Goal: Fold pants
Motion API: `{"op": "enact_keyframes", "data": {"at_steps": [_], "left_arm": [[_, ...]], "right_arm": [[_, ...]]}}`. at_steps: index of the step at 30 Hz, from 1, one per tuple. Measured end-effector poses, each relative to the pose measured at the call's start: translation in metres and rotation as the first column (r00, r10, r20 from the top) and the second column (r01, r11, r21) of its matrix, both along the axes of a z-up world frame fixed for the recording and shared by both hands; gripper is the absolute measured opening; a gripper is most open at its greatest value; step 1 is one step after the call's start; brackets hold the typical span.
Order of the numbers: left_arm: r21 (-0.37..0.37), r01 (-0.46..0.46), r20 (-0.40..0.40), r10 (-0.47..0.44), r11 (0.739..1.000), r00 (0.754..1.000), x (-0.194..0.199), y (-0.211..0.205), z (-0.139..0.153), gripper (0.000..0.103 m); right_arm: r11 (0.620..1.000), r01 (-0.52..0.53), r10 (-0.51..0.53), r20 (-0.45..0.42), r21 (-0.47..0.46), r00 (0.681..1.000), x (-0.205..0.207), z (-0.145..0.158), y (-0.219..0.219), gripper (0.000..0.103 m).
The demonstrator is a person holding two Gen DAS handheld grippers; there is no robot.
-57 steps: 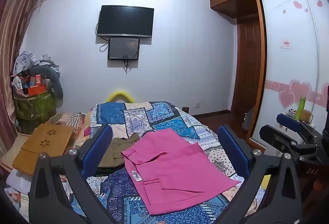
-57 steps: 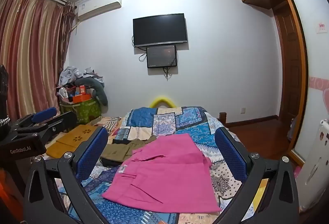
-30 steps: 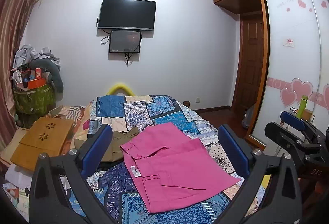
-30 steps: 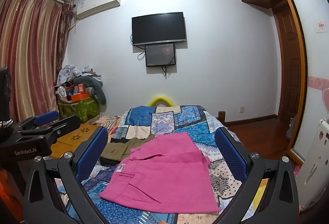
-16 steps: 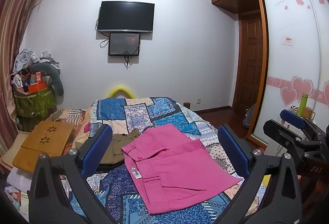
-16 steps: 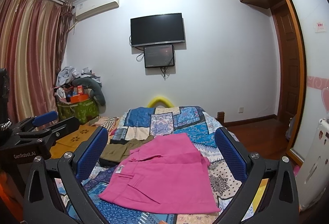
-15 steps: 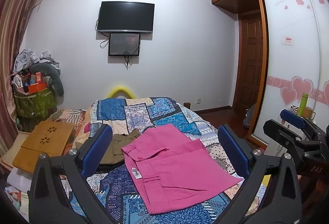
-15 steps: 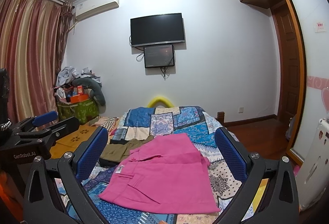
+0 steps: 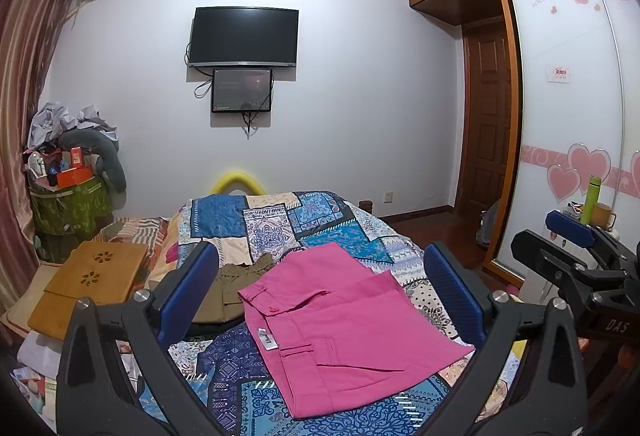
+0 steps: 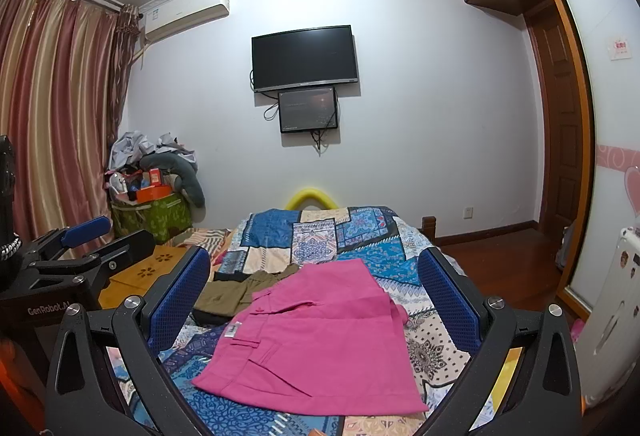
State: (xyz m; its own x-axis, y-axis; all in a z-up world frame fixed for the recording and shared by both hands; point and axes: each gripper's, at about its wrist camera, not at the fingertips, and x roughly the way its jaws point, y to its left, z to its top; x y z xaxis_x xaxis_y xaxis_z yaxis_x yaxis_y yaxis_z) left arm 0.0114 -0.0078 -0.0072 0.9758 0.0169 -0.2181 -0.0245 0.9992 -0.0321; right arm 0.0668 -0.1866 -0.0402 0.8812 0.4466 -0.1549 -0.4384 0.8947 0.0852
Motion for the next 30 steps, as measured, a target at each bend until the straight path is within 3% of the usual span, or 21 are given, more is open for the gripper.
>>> {"op": "enact_keyframes", "data": {"at_steps": [30], "left_arm": [[-0.004, -0.013, -0.009, 0.013, 1.000, 1.000, 0.0063, 0.0043, -0.0001, 0.103]], "right_arm": [[1.000, 0.001, -0.001, -0.019, 0.002, 1.000, 0.0051, -0.0007, -0.0019, 0.103]]}}
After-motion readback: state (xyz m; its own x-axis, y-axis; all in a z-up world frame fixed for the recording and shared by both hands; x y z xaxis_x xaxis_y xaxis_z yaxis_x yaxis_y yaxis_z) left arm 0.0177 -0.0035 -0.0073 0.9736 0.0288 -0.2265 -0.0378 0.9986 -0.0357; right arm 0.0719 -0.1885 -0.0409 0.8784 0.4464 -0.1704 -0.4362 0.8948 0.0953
